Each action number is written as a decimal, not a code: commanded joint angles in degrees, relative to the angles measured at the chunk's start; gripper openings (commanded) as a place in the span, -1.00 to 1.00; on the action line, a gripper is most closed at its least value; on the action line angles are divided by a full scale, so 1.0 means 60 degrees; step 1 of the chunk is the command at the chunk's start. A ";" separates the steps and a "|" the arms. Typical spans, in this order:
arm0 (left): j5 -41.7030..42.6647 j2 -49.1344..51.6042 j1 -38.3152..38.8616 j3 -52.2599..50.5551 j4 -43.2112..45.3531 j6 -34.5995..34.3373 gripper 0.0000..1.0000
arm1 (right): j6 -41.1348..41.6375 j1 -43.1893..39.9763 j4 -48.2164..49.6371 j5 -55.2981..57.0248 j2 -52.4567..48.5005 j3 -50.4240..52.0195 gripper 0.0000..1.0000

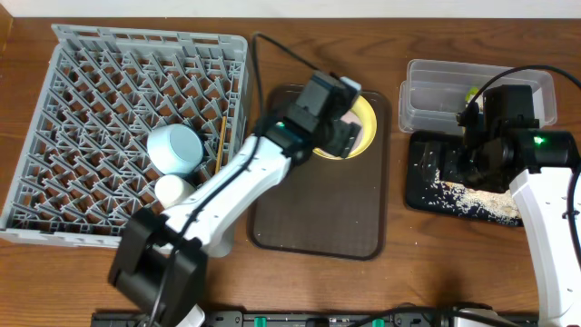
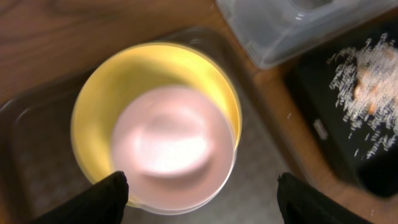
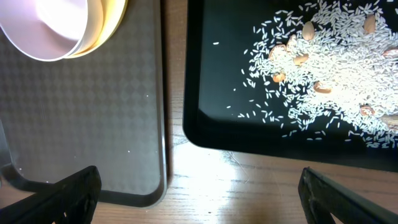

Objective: Sort waste into correct bins and load items into the dishwasher
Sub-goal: 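Reach the left gripper to the yellow plate and grasp the pink plate, then carry the pink plate left and stand it upright in the rack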

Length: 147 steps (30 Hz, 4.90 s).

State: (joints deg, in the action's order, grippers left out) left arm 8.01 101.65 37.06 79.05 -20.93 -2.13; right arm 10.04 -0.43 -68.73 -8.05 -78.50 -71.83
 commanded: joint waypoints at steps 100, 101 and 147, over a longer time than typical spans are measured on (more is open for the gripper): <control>1.0652 0.0113 -0.8309 0.0284 0.0481 -0.0579 -0.85 | 0.0535 -0.0062 -0.0514 0.1800 0.0120 -0.0098 0.98; 1.0881 0.0291 -0.8393 0.0284 0.0758 -0.0841 -0.85 | 0.0535 -0.0062 -0.0521 0.1800 0.0120 -0.0098 0.99; 1.1049 0.2200 -1.1723 0.0178 0.2313 -0.3493 0.69 | 0.0539 -0.0058 -0.0721 0.1789 0.0120 -0.0098 0.99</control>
State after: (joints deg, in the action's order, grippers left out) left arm 74.56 118.26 -31.66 80.12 -7.07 -22.92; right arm 12.60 -0.43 -72.86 2.17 -78.50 -71.83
